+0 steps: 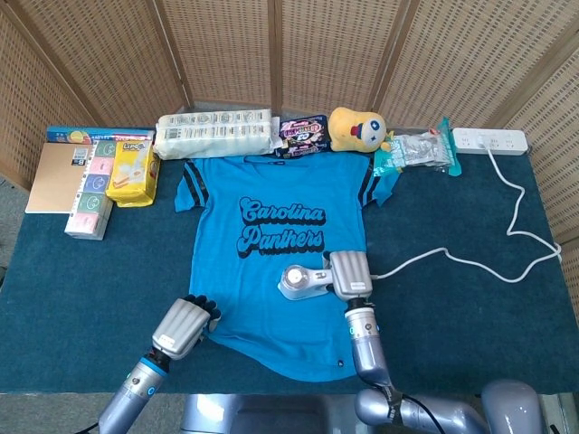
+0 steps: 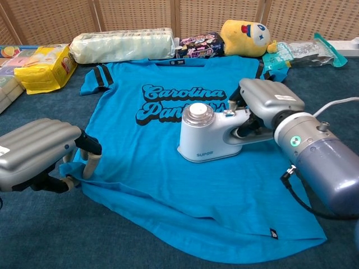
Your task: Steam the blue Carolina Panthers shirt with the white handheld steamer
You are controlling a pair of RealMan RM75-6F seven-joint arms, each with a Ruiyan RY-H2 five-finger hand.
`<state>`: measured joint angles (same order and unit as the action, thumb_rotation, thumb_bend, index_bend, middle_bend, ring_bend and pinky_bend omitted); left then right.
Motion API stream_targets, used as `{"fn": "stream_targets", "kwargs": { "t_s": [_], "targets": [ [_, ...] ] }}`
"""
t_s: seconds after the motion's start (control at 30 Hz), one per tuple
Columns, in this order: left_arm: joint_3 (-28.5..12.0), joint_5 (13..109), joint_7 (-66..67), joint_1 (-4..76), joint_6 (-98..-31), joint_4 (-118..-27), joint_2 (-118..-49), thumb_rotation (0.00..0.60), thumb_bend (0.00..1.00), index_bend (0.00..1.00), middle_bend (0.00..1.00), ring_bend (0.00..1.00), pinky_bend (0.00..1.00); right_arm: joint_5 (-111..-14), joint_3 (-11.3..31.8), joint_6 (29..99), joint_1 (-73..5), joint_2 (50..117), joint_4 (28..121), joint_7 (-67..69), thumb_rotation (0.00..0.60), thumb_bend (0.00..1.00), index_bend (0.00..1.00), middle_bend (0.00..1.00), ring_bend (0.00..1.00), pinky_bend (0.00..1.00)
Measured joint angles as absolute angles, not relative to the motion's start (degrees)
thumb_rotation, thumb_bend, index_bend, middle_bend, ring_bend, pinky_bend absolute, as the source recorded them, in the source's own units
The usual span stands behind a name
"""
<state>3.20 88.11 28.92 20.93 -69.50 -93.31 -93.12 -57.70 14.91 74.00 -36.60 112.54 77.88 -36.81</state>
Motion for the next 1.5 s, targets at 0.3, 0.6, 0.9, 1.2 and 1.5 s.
{"fn": "stream_targets", "kwargs": {
  "t_s": [0.3,0.6,0.9,1.2,1.5],
  "targets": [
    [3.28,88.40,28.70,20.80,-69.70,-93.01,-92.96,0.600,0.48,0.66,0.53,0.44,0.49,-58.42,14.81,74.51,-35.98,111.79,77.50,-37.76,0.600,0.37,0.68,0.70,0.74,0.70],
    [3.24,88.58,29.51,20.92,-69.47,-93.26,-92.98,0.600,0.48,0.66,0.53,0.44,0.49,-57.70,15.94,74.15,-34.46,108.57,75.21,-36.21,0.600,0.37,0.68,0.70,0.74,0.70],
    [3.19,88.06,30.90,20.57,-69.67,-94.02,-92.89,0.600,0.48,0.66,0.53,0.44,0.49,-56.55,18.62,71.06,-36.07,109.21,67.95,-34.00,0.600,0.37,0.68,0.70,0.74,0.70],
    [3.02,87.47,31.28,20.36,-69.68,-94.19,-92.76,0.600,0.48,0.66,0.53,0.44,0.49,-56.00,21.25,69.22,-38.89,110.28,62.57,-33.45,0.600,0.37,0.68,0.70,0.74,0.69],
    [3.02,86.83,31.27,19.98,-69.79,-94.05,-92.92,0.600,0.48,0.66,0.53,0.44,0.49,-55.20,23.30,66.82,-42.15,112.54,57.87,-32.94,0.600,0.37,0.68,0.69,0.74,0.69]
  ]
}}
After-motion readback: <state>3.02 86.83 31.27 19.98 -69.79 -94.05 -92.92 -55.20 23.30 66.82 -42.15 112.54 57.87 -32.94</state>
